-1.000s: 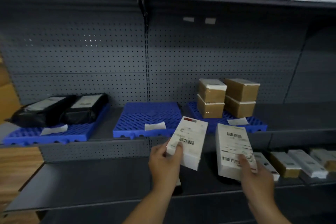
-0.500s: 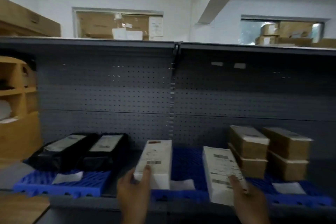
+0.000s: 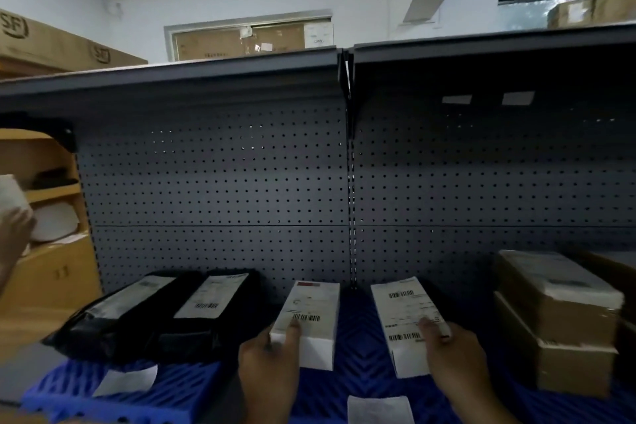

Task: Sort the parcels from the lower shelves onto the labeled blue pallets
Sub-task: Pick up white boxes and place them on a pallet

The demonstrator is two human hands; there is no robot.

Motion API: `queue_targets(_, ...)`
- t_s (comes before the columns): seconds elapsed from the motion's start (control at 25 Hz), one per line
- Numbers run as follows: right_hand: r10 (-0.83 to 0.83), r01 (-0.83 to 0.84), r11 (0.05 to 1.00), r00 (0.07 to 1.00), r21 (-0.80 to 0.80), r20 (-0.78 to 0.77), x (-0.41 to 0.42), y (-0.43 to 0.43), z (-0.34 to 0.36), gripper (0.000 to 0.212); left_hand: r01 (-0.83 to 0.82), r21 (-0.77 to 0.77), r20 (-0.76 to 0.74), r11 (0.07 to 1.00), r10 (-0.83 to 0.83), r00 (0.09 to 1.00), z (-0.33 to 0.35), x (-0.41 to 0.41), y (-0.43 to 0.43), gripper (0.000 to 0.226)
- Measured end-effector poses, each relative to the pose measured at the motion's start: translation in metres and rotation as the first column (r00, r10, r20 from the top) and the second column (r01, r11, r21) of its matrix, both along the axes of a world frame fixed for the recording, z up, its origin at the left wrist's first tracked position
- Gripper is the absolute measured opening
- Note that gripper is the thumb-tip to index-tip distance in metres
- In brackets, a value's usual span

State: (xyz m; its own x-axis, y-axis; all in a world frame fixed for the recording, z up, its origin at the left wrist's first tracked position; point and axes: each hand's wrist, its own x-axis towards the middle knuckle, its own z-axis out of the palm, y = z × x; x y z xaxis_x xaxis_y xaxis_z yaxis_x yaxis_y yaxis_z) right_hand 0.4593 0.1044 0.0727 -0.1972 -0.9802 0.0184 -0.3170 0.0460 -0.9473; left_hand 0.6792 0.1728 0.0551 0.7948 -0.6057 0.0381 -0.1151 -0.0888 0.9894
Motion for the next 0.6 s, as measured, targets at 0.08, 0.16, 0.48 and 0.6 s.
queue_targets(0.08, -0.012, 0.012, 1.0, 1.0, 0.013, -0.005, 0.006, -0.007, -0.003, 0.025, 0.007, 0.031, 0.005, 1.0, -0.008, 1.0, -0.001, -0.002, -0.004, 0.032)
queue_targets(0.16, -0.021, 0.022, 0.999, 0.998, 0.027, -0.053, 0.009, -0.01, -0.008, 0.029, 0.02, 0.069, 0.044, 0.997, -0.023, 0.999, -0.004, 0.0, -0.006, 0.038)
queue_targets(0.48, -0.016, 0.134, 0.98, 0.792, 0.148, -0.61, 0.016, -0.008, -0.017, 0.053, 0.052, 0.359, 0.418, 0.932, -0.21, 0.884, -0.006, 0.0, 0.002, 0.057)
queue_targets(0.6, -0.011, 0.129, 0.981, 0.786, 0.147, -0.618, 0.012, -0.012, -0.018, 0.056, 0.023, 0.391, 0.477, 0.92, -0.224, 0.85, -0.007, -0.001, -0.001, 0.057)
